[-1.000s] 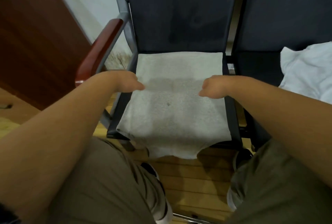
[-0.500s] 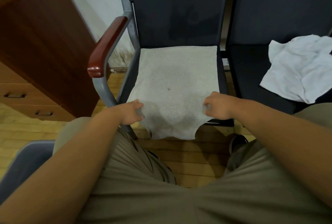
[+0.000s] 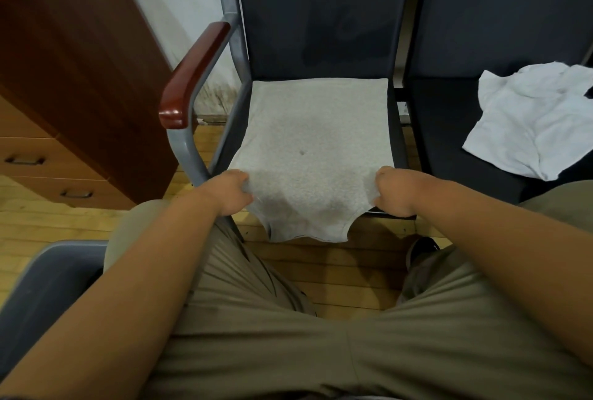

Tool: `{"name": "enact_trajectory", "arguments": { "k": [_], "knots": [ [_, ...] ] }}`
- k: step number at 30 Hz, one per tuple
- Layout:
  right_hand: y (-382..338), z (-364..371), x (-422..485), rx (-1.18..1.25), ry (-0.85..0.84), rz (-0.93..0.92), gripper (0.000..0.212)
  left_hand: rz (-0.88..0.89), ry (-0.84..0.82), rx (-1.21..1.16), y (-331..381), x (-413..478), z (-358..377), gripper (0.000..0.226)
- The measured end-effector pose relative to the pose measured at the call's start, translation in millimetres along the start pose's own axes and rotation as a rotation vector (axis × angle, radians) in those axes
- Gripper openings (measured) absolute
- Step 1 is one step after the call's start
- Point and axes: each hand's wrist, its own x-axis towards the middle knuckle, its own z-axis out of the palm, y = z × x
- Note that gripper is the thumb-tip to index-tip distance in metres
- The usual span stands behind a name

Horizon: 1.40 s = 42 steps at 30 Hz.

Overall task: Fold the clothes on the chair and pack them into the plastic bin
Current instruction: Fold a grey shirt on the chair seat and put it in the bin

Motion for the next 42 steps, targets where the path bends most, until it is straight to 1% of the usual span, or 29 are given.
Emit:
{"name": "enact_trajectory", "arguments": {
  "k": [2,3,4,5,9,12,13,14,16,17,18,20,21,23,25,27,28,30,32,35,36,38,40,42],
  "knots": [
    [-2,-2,-2,-0.025,0.003,0.009,0.031,-0.032,0.079,-0.049,2,-1,1,0.049],
    [-3,-3,-3,-0.036,0.008,0.014,0.028,-0.022,0.118,-0.062,2,0,3,0.038],
    [-4,-4,-3,-0.047,0.014,0.020,0.026,-0.003,0.133,-0.073,2,0,6,0.028],
    [-5,-4,-3,-0.059,0.012,0.031,0.024,0.010,0.106,-0.079,3,0,10,0.026],
    [-7,-3,-2,-0.118,0.033,0.052,0.021,-0.027,-0.215,-0.211,13,-2,34,0.030],
    [-8,-1,-2,-0.124,0.082,0.055,0.020,-0.105,-0.352,-0.286,18,3,53,0.028],
    [-8,2,0,-0.099,0.119,0.040,0.021,-0.146,-0.378,-0.331,18,6,60,0.027],
    [-10,4,1,-0.022,0.162,0.027,0.022,-0.189,-0.395,-0.392,16,10,67,0.025],
    [-16,11,4,0.239,0.236,0.019,0.026,-0.248,-0.415,-0.502,12,13,78,0.023],
    [-20,15,5,0.381,0.233,0.023,0.028,-0.262,-0.427,-0.534,10,15,83,0.026],
    [-25,20,4,0.530,0.182,0.037,0.028,-0.272,-0.437,-0.560,8,18,88,0.030],
    [-35,36,0,0.798,-0.011,0.097,0.024,-0.302,-0.449,-0.570,6,21,93,0.035],
    [-39,46,-1,0.850,-0.088,0.120,0.024,-0.317,-0.449,-0.547,6,23,95,0.039],
    [-40,68,2,0.755,-0.126,0.114,0.030,-0.346,-0.457,-0.514,5,27,99,0.046],
    [-40,89,8,0.661,-0.178,0.136,0.034,-0.375,-0.458,-0.530,3,31,102,0.052],
    [-39,105,15,0.685,-0.248,0.162,0.036,-0.395,-0.428,-0.566,0,35,106,0.058],
    [-37,112,18,0.727,-0.279,0.162,0.044,-0.400,-0.416,-0.582,-1,38,108,0.061],
    [-33,121,25,0.810,-0.316,0.141,0.069,-0.397,-0.407,-0.606,-2,43,110,0.067],
    [-31,125,31,0.876,-0.331,0.131,0.078,-0.393,-0.401,-0.610,-1,45,111,0.073],
    [-32,130,37,0.919,-0.326,0.129,0.073,-0.396,-0.389,-0.574,-4,51,113,0.084],
    [-34,131,38,0.925,-0.320,0.130,0.069,-0.395,-0.388,-0.560,-5,53,113,0.084],
    [-39,132,40,0.947,-0.306,0.141,0.061,-0.407,-0.372,-0.565,-8,54,114,0.075],
    [-43,132,40,0.985,-0.288,0.163,0.052,-0.434,-0.350,-0.640,-10,54,113,0.063],
    [-44,131,40,1.016,-0.273,0.170,0.045,-0.462,-0.361,-0.732,-11,54,112,0.058]
  ]
}}
